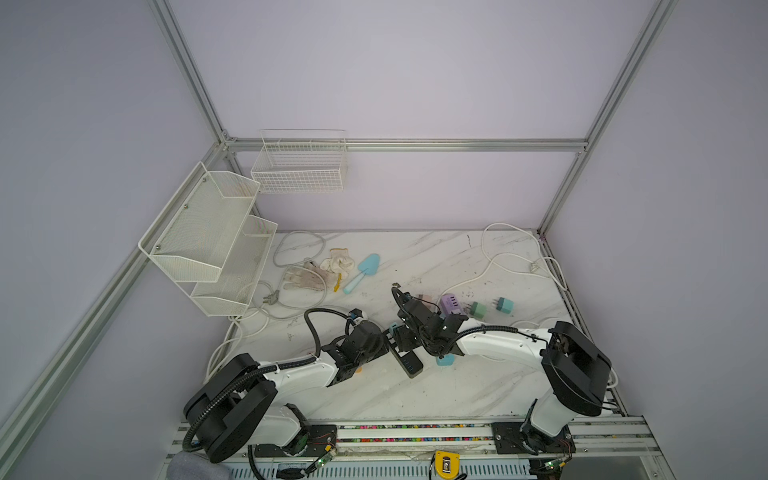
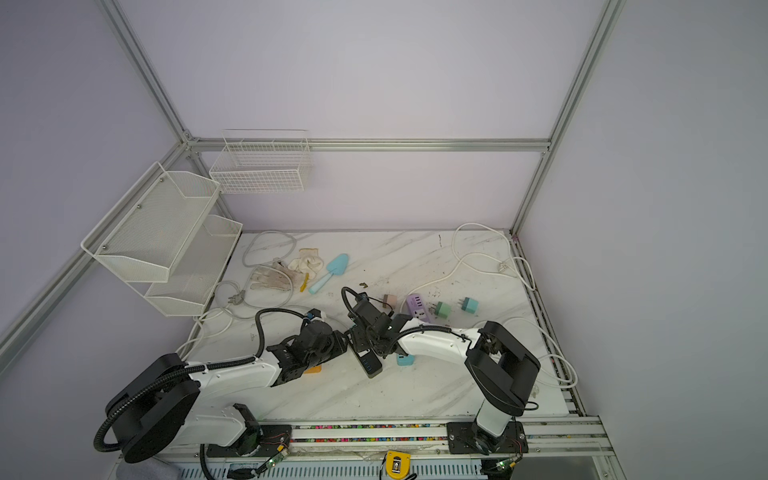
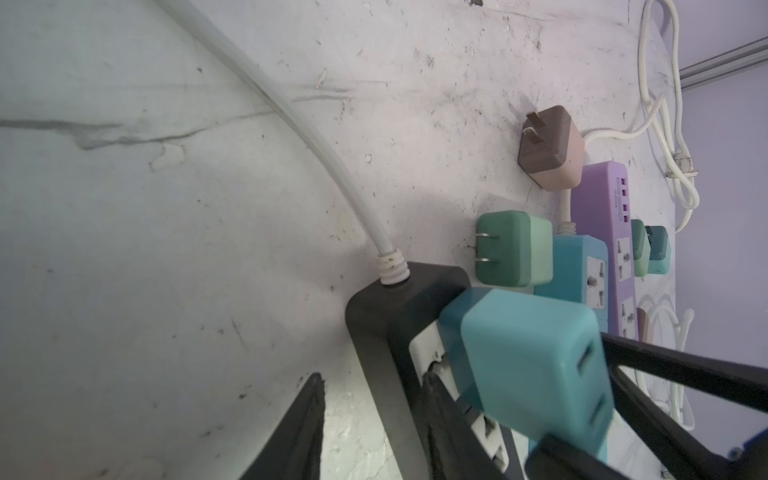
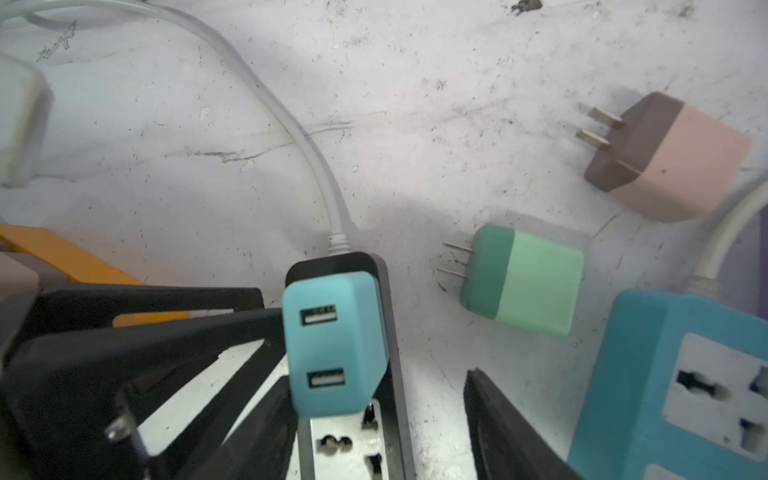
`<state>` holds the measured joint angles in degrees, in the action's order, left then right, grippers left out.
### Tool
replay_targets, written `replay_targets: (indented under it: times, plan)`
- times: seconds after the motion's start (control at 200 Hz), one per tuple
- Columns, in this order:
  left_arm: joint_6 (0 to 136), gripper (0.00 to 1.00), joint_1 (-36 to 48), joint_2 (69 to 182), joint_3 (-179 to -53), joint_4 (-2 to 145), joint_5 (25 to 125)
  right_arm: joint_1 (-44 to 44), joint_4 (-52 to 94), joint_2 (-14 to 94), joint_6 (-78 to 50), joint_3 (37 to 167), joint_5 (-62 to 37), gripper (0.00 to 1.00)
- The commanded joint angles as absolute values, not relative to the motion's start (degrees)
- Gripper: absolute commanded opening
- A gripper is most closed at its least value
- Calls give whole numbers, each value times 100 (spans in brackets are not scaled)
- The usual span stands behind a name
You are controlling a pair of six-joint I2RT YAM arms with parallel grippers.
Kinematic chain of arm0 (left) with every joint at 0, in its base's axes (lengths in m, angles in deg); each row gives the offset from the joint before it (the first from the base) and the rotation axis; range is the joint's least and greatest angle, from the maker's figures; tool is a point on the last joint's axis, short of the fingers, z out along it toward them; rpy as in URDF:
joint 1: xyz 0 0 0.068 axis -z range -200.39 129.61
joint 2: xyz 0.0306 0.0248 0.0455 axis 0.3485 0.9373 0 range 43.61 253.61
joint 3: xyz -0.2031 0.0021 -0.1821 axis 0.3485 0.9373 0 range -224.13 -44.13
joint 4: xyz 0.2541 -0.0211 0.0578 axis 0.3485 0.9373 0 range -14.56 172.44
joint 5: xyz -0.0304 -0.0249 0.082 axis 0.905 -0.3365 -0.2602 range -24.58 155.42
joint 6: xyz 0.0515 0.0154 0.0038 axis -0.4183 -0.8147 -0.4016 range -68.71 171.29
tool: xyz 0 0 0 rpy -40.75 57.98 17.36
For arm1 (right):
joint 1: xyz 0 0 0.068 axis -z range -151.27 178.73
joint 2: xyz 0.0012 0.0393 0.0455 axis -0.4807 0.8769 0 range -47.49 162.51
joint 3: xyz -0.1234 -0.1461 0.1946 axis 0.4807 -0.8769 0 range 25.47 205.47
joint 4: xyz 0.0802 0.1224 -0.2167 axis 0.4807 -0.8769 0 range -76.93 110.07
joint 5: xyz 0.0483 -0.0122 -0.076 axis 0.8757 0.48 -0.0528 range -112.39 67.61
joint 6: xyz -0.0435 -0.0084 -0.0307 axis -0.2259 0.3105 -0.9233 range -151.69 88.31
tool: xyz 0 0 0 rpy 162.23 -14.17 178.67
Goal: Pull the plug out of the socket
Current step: 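Move the right gripper over the teal plug in the black strip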
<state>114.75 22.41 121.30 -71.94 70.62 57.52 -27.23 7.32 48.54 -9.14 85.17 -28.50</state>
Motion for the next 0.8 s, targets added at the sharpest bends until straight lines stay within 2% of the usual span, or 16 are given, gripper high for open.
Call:
replay_targets:
  times: [0.0, 0.145, 0.385, 0.475, 0.58, 0.795]
  plan:
    - [11529, 39, 2174, 12225, -7582, 6547, 5951, -2752, 648, 4945, -1022, 8669, -2887, 64]
    - [11582, 37, 2083, 12411, -7586, 6403, 6297, -2757, 626, 5046, -1140, 8736, -2817, 63]
    - [11624, 36, 2072, 12412, -7480, 6664, 6287, -2760, 609, 5198, -1217, 8841, -2869, 58]
    - [11584, 29, 2073, 12407, -7402, 6593, 6463, -2758, 584, 5291, -1258, 8914, -2884, 55]
    - [11501, 30, 2074, 12389, -7517, 7047, 6458, -2756, 608, 5387, -1304, 8956, -2887, 52]
    - [11530, 30, 2072, 12386, -7374, 6874, 6577, -2754, 627, 5543, -1348, 9028, -2825, 47]
